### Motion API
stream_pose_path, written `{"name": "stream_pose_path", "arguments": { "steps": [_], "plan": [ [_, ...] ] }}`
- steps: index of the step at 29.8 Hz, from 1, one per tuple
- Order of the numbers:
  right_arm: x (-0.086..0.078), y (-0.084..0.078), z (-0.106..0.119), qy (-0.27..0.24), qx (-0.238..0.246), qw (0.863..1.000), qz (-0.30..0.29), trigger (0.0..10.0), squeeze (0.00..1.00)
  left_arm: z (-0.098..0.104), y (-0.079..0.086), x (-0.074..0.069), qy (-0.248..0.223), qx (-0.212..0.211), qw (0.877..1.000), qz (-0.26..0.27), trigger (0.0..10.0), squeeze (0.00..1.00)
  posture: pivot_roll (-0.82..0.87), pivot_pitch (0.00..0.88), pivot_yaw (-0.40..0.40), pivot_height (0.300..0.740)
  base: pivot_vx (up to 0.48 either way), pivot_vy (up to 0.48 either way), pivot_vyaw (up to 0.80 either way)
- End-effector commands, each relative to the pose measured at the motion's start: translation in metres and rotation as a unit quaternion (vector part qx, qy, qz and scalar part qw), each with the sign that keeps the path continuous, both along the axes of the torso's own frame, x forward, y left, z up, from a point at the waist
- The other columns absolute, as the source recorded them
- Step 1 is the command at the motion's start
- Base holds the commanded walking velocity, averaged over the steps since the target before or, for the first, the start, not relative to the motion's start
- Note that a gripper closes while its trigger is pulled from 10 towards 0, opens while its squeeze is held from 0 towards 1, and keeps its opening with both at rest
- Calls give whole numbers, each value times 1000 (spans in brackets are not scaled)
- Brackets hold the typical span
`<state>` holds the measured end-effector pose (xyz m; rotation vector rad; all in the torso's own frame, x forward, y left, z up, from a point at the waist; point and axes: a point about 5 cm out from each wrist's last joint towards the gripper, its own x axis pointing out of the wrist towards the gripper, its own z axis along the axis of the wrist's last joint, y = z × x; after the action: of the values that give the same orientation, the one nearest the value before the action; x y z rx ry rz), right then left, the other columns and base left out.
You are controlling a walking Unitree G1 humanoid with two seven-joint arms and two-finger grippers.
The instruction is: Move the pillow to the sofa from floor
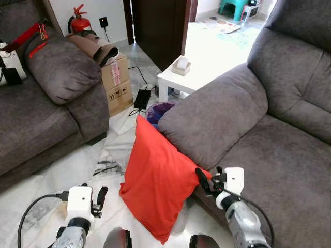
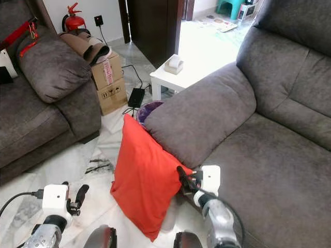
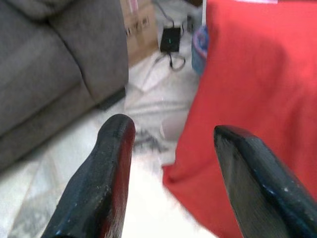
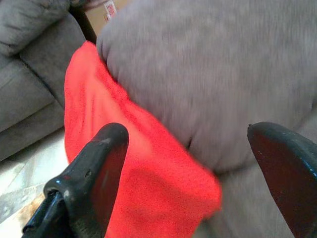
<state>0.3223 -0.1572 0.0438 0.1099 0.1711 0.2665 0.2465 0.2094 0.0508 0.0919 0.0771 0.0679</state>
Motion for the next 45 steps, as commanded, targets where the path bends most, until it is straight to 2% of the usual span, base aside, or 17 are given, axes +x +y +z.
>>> {"name": "stream_pose_path", "arguments": {
  "steps": [1,3,4,5,11,14,17,18,19,20,24,26,27,33,34,40,45],
  "plan": [
    [-1,3,-4,20,-13,1000,12,10000,1000,2,1,-1,3,0,1000,-1,10000,0,142,214,20,630,0,0,0],
    [0,4,-4,21,-15,1000,12,10000,1000,3,1,-1,1,0,1000,-1,10000,0,148,217,21,630,0,0,0],
    [4,5,-1,24,-27,999,13,10000,294,7,2,-3,-3,3,1000,-3,10000,0,169,223,26,630,0,0,0],
    [6,6,0,26,-30,999,13,10000,0,8,3,-4,-4,4,1000,-4,10000,0,174,226,27,630,0,0,0],
    [11,6,3,39,-33,999,4,10000,0,29,14,-6,-34,-28,999,32,10000,0,202,260,43,630,0,0,0],
    [11,6,2,43,-32,999,0,10000,0,38,21,-3,-50,-12,998,46,10000,0,205,265,45,630,0,0,0],
    [9,4,-2,55,-34,998,-5,10000,0,94,24,21,-142,7,989,44,10000,0,206,280,53,630,0,0,0],
    [9,4,-2,55,-34,998,-5,10000,0,94,24,21,-142,7,989,44,10000,0,206,280,53,630,0,0,0],
    [7,3,-4,57,-36,998,-8,10000,0,122,17,35,-179,6,984,23,10000,0,212,290,62,630,0,0,0],
    [6,0,-6,60,-40,997,-16,10000,0,132,10,42,-182,-1,983,-1,10000,0,207,296,69,630,0,0,0],
    [5,-6,-6,54,-42,997,-43,10000,0,128,1,41,-167,-1,985,-38,10000,0,208,300,85,630,0,0,0],
    [6,-14,-5,53,-4,995,-85,10000,0,123,-3,39,-155,-8,986,-57,10000,0,210,305,92,630,0,0,0],
    [5,-17,-5,55,17,993,-102,10000,1000,121,-4,37,-148,-8,987,-65,10000,0,214,306,101,630,0,0,0],
    [6,-22,-3,50,32,992,-114,10000,988,122,-9,31,-134,-22,988,-72,10000,0,230,310,104,630,0,0,0],
    [7,-24,-2,49,34,991,-119,10000,0,122,-11,30,-132,-24,988,-73,10000,0,231,312,104,630,0,0,0],
    [8,-24,-2,62,140,981,-122,10000,0,119,-19,24,-118,-37,988,-90,10000,0,238,316,105,630,0,0,0],
    [8,-12,0,50,180,980,-74,10000,0,121,-17,21,-116,-42,988,-93,10000,0,247,322,109,630,0,0,0]
  ]
}}
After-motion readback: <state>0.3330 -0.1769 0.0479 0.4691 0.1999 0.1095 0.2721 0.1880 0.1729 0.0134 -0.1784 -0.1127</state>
